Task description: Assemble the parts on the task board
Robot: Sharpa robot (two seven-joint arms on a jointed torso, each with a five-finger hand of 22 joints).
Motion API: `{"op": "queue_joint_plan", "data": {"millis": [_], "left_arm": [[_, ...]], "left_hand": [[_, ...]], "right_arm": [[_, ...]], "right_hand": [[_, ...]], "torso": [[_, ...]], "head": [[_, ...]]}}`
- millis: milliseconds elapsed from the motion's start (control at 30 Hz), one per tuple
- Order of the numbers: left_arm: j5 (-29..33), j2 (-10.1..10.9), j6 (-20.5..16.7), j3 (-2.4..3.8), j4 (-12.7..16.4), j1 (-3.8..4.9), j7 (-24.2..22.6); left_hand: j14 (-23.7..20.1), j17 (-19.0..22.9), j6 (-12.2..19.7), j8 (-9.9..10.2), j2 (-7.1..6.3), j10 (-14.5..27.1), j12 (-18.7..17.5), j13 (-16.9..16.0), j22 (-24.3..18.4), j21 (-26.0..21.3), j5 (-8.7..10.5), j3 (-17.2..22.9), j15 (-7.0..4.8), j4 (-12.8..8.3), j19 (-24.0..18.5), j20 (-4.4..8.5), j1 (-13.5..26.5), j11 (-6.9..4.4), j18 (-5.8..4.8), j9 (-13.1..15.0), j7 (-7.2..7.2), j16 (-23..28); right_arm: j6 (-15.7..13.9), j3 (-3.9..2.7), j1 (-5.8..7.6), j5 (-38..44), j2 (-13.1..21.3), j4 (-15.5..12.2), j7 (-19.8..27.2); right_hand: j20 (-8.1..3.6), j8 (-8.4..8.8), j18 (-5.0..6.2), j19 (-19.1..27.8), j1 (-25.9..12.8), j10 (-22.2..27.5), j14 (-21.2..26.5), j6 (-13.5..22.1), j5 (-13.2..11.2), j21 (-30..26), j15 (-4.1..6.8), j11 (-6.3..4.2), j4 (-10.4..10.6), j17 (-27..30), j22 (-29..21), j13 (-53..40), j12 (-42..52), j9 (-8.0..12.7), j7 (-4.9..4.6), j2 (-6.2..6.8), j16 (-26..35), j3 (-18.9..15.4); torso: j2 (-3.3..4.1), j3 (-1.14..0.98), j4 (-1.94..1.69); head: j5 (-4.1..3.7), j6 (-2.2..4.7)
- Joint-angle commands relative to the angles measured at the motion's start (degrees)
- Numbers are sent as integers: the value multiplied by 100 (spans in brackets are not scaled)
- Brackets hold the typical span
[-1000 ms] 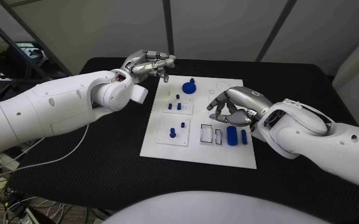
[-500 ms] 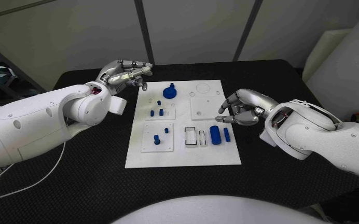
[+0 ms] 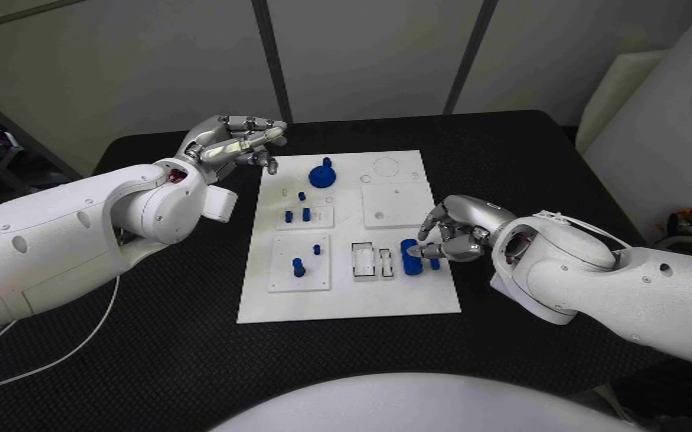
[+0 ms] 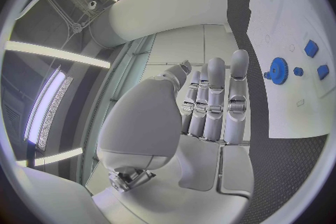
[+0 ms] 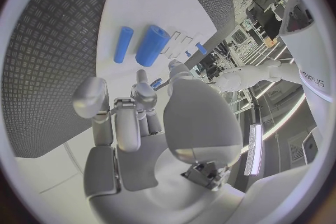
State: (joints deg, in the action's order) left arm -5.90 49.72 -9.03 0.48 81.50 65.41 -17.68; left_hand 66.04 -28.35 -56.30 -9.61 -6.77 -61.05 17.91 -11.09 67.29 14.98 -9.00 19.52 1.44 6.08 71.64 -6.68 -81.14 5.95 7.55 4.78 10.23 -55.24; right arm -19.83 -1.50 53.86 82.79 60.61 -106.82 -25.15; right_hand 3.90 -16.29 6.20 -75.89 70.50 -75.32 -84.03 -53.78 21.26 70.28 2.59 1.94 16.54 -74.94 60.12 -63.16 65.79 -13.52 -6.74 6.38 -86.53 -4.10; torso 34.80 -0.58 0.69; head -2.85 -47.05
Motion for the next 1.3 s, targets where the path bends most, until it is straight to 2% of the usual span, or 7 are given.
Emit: {"op": "queue_joint_plan", "data": {"millis": [33, 467, 800, 867, 1300], "left_arm": [[18, 12, 48, 4, 23, 6, -30], [18, 28, 59, 4, 30, 7, -33], [18, 32, 79, 4, 40, 7, -15], [18, 35, 81, 4, 41, 7, -12], [18, 30, 98, 4, 40, 6, 1]], "left_hand": [[-50, 9, 36, -21, 46, 51, 9, -8, -5, -19, 8, -34, 9, 10, 5, -21, 21, 6, 281, -9, -8, 18], [-50, 11, 38, -25, 50, 55, 15, -8, -10, -23, 8, -42, 9, 18, 7, -22, 31, 5, 281, -9, -9, 16], [-50, 11, 38, -25, 50, 55, 15, -8, -10, -23, 8, -42, 9, 18, 7, -22, 31, 5, 281, -9, -9, 16], [-50, 11, 38, -25, 50, 55, 15, -8, -10, -23, 8, -42, 9, 18, 7, -22, 31, 5, 281, -9, -9, 16], [-51, 14, 45, -27, 53, 64, 22, -8, -17, -29, 7, -51, 9, 26, 9, -23, 39, 6, 282, -11, -8, 13]], "right_arm": [[150, 0, -30, 290, -55, 18, -341], [184, 1, -107, 468, -258, 98, -445], [407, 1, -230, 481, -501, 306, -534], [422, 1, -256, 484, -549, 336, -534], [406, 1, -300, 471, -617, 363, -565]], "right_hand": [[17, -55, -30, -38, -25, 39, -435, 41, -21, 34, -56, 13, 9, -675, -1, -18, 5, -21, 1, -25, -12, -48], [17, -143, -29, -34, -68, 43, -431, 37, -35, 34, -50, 4, 13, -666, 3, -45, -3, -76, 14, -84, -7, -135], [15, -179, -28, -28, -78, 49, -428, 51, -56, 29, -48, 1, 10, -653, -2, -56, -12, -100, 17, -124, -1, -168], [15, -185, -29, -28, -75, 45, -427, 53, -61, 30, -47, 1, 8, -650, -1, -66, -5, -104, 17, -132, 1, -171], [11, -250, -31, -32, -21, -1, -430, 56, -51, 37, -41, -8, -6, -666, 14, -160, 59, -144, 28, -199, -4, -196]], "torso": [[8, -3, -1], [11, -3, -5], [10, -3, -20], [4, -5, -7], [4, -4, 2]], "head": [[8, -31], [25, -76], [41, -108], [53, -112], [48, -120]]}}
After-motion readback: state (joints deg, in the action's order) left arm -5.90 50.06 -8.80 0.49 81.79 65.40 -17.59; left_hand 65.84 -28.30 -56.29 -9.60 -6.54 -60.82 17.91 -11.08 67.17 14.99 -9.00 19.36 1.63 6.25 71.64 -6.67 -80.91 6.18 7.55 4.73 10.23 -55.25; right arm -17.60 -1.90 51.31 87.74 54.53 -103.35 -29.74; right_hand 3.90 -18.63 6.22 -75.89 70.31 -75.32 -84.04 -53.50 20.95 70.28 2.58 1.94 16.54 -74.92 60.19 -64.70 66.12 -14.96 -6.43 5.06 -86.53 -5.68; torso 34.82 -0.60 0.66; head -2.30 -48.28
